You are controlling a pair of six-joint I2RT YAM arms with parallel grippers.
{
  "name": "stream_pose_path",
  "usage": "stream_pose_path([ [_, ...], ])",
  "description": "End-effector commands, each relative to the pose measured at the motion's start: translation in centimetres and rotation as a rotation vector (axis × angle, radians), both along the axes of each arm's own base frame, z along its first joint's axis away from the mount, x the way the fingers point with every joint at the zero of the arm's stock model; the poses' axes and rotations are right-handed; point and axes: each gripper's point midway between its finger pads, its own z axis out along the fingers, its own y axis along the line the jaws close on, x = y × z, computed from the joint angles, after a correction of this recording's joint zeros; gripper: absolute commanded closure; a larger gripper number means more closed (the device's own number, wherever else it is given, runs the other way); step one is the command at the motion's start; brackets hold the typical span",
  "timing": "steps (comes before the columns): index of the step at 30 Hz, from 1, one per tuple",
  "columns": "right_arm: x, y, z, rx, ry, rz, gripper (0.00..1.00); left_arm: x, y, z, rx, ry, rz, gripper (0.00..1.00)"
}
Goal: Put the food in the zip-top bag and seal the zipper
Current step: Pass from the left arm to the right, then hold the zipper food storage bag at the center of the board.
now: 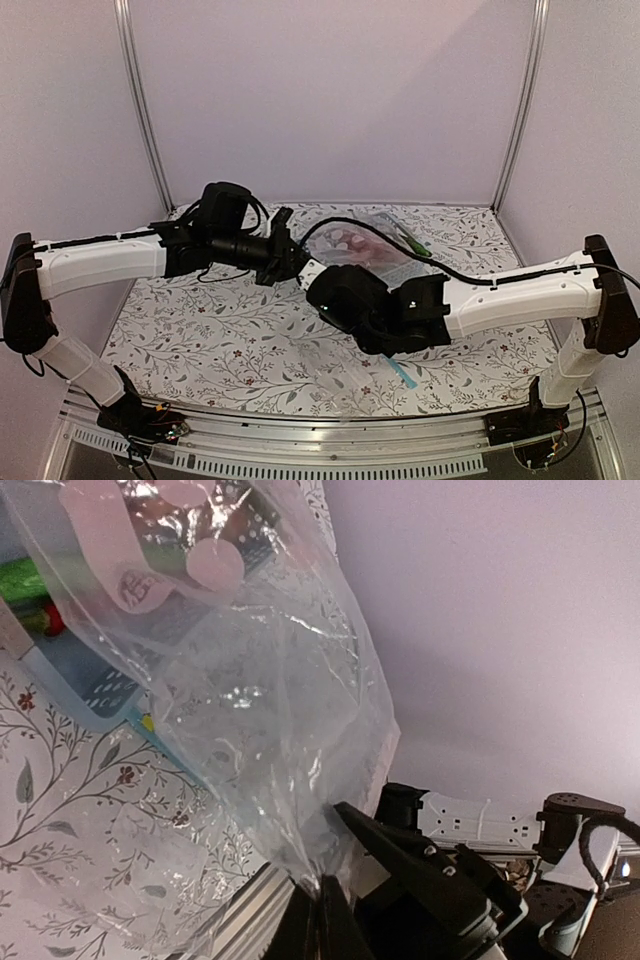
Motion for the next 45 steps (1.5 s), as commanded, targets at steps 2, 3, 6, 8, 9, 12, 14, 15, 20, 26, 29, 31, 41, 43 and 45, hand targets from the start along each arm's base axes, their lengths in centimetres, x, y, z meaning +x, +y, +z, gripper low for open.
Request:
stream_pose_path([
  [2, -1.0, 0.5, 1.4, 0.059, 0.028, 0.055, 0.89, 0.2, 0.6, 0.5, -0.005, -0.022, 0.008, 0.97],
  [3, -1.0, 0.5, 1.3, 0.059, 0.034, 0.059, 0.94, 0.2, 0.7, 0.5, -0.002, -0.024, 0.007, 0.96],
  [6, -1.2, 0.5, 1.6, 0.074, 0.049, 0.068, 1.0, 0.3, 1.1, 0.3, 0.026, -0.042, 0.011, 0.79],
  [8, -1.5, 0.4, 2.3, 0.099, 0.062, 0.08, 1.0, 0.4, 1.6, 0.7, 0.056, -0.075, 0.015, 0.56],
  [9, -1.6, 0.3, 2.7, 0.116, 0.074, 0.089, 1.0, 0.6, 2.1, 1.0, 0.074, -0.098, 0.023, 0.45],
  [12, -1.8, 0.0, 4.5, 0.179, 0.152, 0.134, 1.0, 1.4, 4.5, 2.8, 0.145, -0.215, 0.086, 0.24],
  [14, -1.9, -0.9, 5.7, 0.235, 0.242, 0.158, 1.0, 2.1, 6.9, 4.8, 0.202, -0.326, 0.153, 0.15],
  [15, -2.3, -1.0, 5.9, 0.252, 0.291, 0.176, 1.0, 2.4, 8.2, 5.5, 0.233, -0.369, 0.183, 0.12],
  [20, -5.9, -0.8, 8.1, 0.306, 0.542, 0.349, 1.0, 2.4, 12.8, 9.3, 0.326, -0.588, 0.258, 0.07],
  [26, -11.7, -0.4, 12.4, 0.405, 0.784, 0.575, 1.0, 0.7, 13.8, 14.2, 0.338, -0.863, 0.176, 0.05],
  [29, -14.3, -0.6, 14.7, 0.44, 0.866, 0.682, 1.0, -0.2, 13.4, 16.4, 0.303, -0.944, 0.123, 0.04],
  [31, -15.4, -0.9, 16.0, 0.467, 0.894, 0.735, 1.0, -1.2, 12.6, 17.8, 0.247, -0.979, 0.067, 0.04],
  [41, -16.0, -1.7, 17.7, 0.559, 0.975, 0.776, 1.0, -4.6, 10.2, 19.5, 0.107, -1.06, -0.146, 0.01],
  [43, -15.2, -1.5, 16.5, 0.545, 0.98, 0.737, 1.0, -5.2, 9.5, 19.1, 0.072, -1.048, -0.187, 0.01],
  [45, -13.0, -1.3, 14.3, 0.524, 0.962, 0.639, 1.0, -5.8, 8.5, 18.4, 0.041, -1.028, -0.232, 0.01],
])
